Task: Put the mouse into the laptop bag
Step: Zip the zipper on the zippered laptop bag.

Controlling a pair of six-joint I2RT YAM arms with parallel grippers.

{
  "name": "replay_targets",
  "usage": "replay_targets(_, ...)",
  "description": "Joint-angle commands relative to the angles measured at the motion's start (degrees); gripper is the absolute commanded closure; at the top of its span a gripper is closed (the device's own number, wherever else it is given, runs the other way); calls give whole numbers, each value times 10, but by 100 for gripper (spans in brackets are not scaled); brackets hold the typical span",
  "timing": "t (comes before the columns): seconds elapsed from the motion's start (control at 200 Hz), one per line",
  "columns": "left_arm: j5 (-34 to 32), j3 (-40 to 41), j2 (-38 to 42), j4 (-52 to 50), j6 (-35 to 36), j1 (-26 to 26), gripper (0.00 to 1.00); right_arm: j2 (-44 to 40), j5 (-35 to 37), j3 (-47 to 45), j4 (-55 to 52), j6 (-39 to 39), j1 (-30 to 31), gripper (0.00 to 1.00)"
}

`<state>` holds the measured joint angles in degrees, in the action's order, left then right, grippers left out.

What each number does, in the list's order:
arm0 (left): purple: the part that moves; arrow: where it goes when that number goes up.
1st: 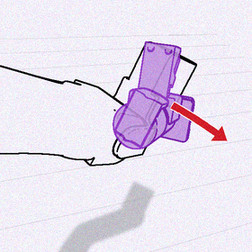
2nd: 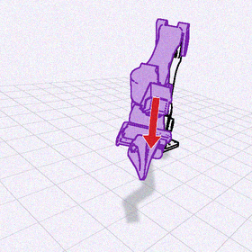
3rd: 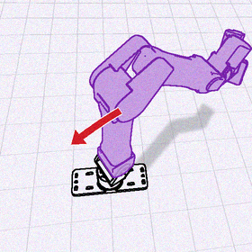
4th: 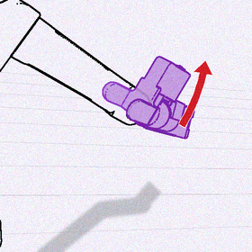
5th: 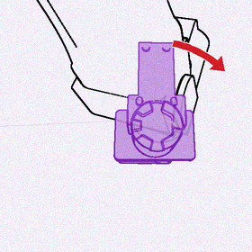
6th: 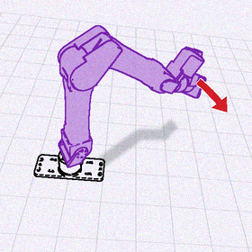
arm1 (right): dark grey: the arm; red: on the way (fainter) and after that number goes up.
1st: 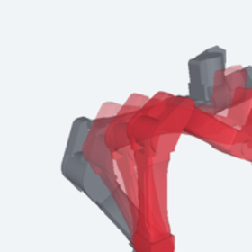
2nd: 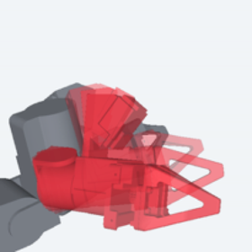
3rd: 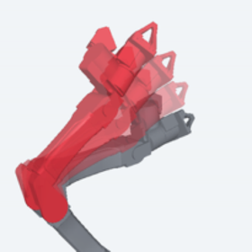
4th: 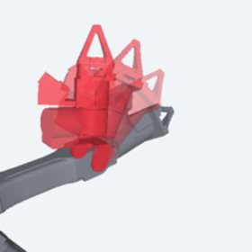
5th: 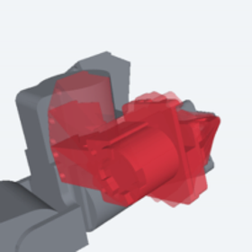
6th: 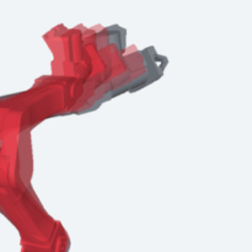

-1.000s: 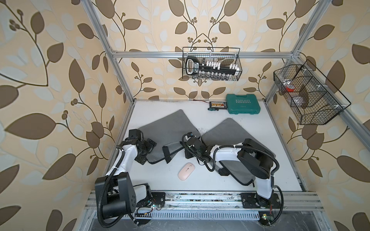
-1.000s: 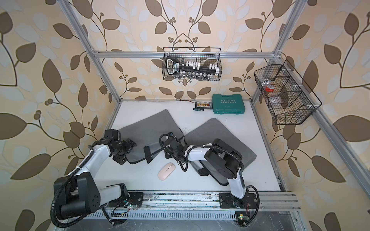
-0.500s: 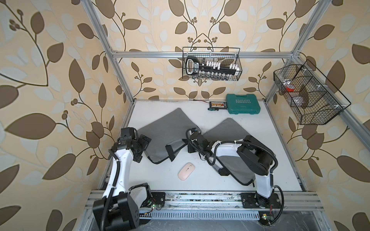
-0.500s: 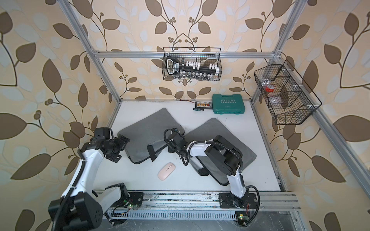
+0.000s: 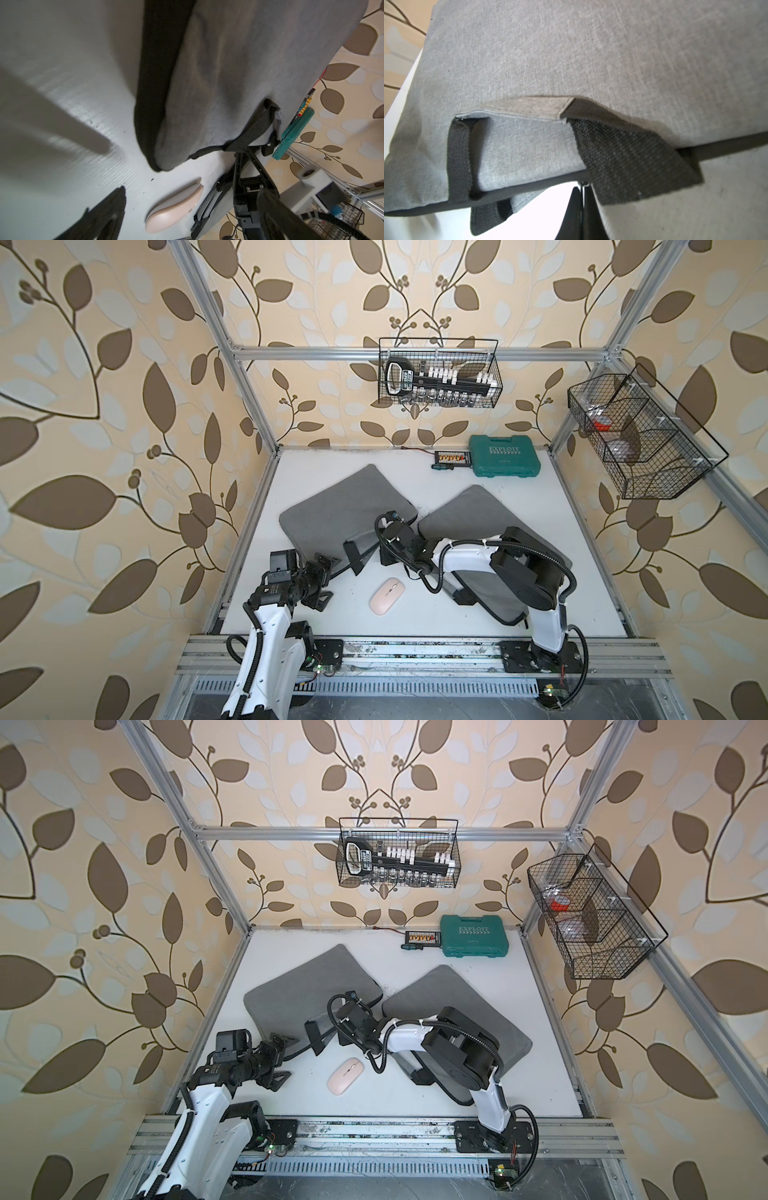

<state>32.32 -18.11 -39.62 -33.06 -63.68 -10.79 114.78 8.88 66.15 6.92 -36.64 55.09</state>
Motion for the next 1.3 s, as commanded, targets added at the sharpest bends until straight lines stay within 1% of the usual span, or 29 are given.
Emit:
replay_targets(0.0, -5, 2, -27, 79, -28, 7, 1, -14, 0, -1, 6, -5, 12, 100)
replay_targets(0.03, -15, 0, -39, 86, -26, 8, 2, -15, -2, -2, 6, -5, 12, 100)
replay_targets(0.065, -35, -4, -52, 94, -23, 9, 6, -16, -2, -4, 7, -5, 13, 100)
replay_targets(0.125, -78, -6, -69, 107, -28, 18, 15, -19, -5, -6, 7, -5, 13, 100)
replay_targets(0.2, -106, 10, -88, 161, -44, 37, 29, -25, -9, -14, 15, -7, 16, 100)
replay_targets(0.235, -114, 14, -100, 177, -50, 45, 39, -27, -10, -17, 17, -7, 17, 100)
replay_targets(0.275, -125, 11, -114, 189, -50, 51, 57, -29, -10, -20, 18, -6, 18, 100)
replay_targets(0.305, -141, 4, -123, 186, -47, 52, 68, -30, -9, -23, 17, -6, 18, 100)
replay_targets(0.385, -198, -37, -146, 142, -33, 52, 87, -38, -5, -33, 20, -4, 18, 100)
replay_targets(0.415, -233, -60, -154, 116, -28, 53, 95, -42, -3, -39, 21, -2, 17, 100)
replay_targets(0.45, -267, -87, -165, 92, -22, 52, 100, -47, 1, -46, 21, -1, 18, 100)
replay_targets(0.515, -320, -130, -192, 76, -5, 48, 100, -58, 11, -63, 23, 2, 18, 100)
replay_targets(0.56, -323, -162, -218, 61, 11, 30, 100, -64, 20, -74, 22, 3, 15, 100)
replay_targets(0.665, -254, -226, -292, 61, 56, -54, 100, -75, 27, -97, 25, 3, 5, 100)
replay_targets(0.72, -221, -259, -338, 65, 74, -88, 100, -79, 25, -106, 28, 4, 2, 100)
replay_targets(0.785, -191, -318, -401, 46, 103, -106, 100, -83, 23, -110, 30, 10, 3, 100)
replay_targets(0.815, -187, -347, -424, 31, 114, -106, 100, -85, 20, -112, 32, 14, 4, 100)
replay_targets(0.825, -185, -357, -443, 28, 117, -106, 100, -86, 19, -113, 33, 15, 4, 100)
replay_targets(0.935, -148, -428, -533, 26, 127, -106, 100, -83, 17, -105, 30, 24, 19, 100)
replay_targets(0.945, -148, -433, -538, 25, 127, -106, 96, -83, 17, -104, 29, 25, 20, 100)
replay_targets(0.96, -149, -443, -549, 21, 126, -106, 87, -82, 18, -102, 28, 26, 23, 100)
replay_targets(1.005, -153, -473, -574, 2, 126, -105, 45, -76, 18, -95, 24, 26, 30, 100)
replay_targets(1.025, -154, -486, -580, -6, 130, -105, 31, -74, 18, -92, 23, 26, 34, 100)
replay_targets(1.03, -154, -488, -581, -8, 131, -104, 30, -74, 18, -91, 22, 26, 35, 100)
replay_targets(1.055, -159, -501, -586, -18, 134, -103, 11, -70, 18, -89, 23, 26, 39, 100)
replay_targets(1.07, -162, -507, -587, -23, 136, -101, 4, -69, 18, -86, 22, 25, 41, 100)
replay_targets(1.09, -166, -512, -586, -29, 137, -98, 2, -66, 19, -83, 21, 26, 44, 100)
replay_targets(1.21, -176, -508, -554, -44, 139, -78, 1, -51, 13, -65, 17, 25, 53, 100)
replay_targets(1.295, -160, -485, -523, -57, 143, -65, 1, -44, 10, -56, 21, 26, 57, 100)
